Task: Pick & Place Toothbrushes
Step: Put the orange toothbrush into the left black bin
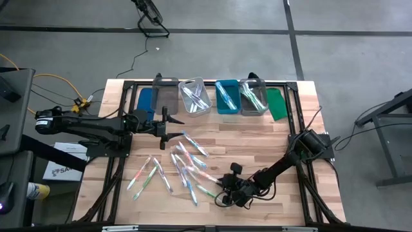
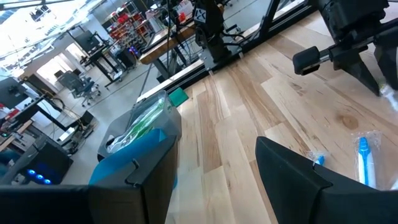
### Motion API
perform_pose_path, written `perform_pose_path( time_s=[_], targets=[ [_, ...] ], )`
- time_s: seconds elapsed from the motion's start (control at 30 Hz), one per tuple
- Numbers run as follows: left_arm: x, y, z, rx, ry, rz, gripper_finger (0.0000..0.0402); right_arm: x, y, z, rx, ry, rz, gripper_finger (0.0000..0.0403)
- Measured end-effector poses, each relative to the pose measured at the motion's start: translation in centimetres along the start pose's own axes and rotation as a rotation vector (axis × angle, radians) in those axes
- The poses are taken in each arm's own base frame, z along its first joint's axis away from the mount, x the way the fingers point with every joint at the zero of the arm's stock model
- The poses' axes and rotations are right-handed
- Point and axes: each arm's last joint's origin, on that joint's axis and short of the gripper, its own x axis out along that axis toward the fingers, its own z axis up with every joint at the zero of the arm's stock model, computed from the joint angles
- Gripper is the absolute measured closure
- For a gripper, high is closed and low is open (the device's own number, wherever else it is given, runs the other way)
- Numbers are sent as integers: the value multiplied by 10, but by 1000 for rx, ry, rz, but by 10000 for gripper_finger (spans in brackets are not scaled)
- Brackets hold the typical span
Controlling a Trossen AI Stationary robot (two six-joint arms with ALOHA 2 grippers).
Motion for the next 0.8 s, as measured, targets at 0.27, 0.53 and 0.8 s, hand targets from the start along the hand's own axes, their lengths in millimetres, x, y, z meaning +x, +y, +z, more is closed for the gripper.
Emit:
perform_pose_path(
  time_s=[0.27, 0.53, 0.8],
  targets=[
    [0, 0, 0, 0, 0, 0, 190, -1, 2, 2, 14, -7, 20, 390],
    [0, 0, 0, 0, 1, 0, 190, -3, 3, 5, 25, 4, 45, 391],
    [0, 0, 0, 0, 0, 0, 190, -17, 5, 22, 39, -25, 73, 391]
  ],
)
